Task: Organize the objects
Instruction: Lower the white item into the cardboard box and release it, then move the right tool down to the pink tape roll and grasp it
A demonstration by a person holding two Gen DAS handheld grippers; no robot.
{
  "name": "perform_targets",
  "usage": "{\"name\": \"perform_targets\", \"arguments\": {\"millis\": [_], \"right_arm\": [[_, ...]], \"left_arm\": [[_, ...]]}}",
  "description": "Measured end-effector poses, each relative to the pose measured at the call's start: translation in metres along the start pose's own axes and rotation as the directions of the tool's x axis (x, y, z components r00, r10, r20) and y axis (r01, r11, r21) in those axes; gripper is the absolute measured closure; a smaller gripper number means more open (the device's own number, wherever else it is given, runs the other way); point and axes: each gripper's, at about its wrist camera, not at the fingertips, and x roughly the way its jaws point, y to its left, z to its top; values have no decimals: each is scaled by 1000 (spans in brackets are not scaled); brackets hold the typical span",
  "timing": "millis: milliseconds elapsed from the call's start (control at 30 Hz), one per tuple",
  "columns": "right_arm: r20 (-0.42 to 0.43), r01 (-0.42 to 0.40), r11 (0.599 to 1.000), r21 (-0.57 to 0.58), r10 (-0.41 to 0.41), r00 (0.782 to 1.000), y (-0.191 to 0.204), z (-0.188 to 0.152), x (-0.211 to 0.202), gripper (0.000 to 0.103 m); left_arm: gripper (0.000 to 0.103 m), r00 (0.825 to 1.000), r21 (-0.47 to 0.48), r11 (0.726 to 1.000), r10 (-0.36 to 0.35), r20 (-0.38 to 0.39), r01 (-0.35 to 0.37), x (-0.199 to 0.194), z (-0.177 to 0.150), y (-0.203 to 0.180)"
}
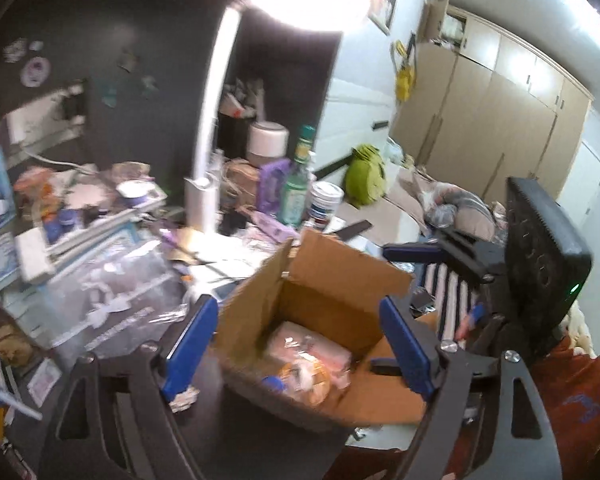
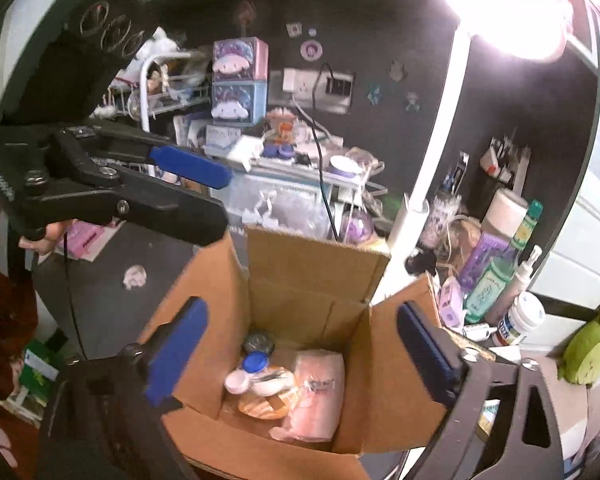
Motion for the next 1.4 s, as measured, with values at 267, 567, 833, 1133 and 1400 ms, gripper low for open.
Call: {"name": "perform_targets", "arguments": {"millis": [267, 567, 833, 1133, 1400], "right_arm": [[91, -97, 995, -22, 98, 991, 66, 25, -9, 0], [-43, -337, 935, -114, 334, 942, 180, 29, 58, 0], [-211, -396, 911, -113, 368, 906, 231, 2, 157, 15], [-312, -390, 911, -131, 335, 889, 245, -12, 233, 37], [-346, -391, 906, -164, 318, 883, 251, -12, 257, 65]], "left_arm": [[21, 990, -67, 990, 127, 61, -123, -70, -55, 45], [21, 967, -221, 948, 248, 53, -231, -117, -138, 119], [21, 954, -329, 899, 297, -30, -290, -114, -205, 169], [21, 946, -396, 860, 310, -93, -321, -103, -242, 195], [21, 945, -408, 853, 307, -113, -326, -98, -246, 207]]}}
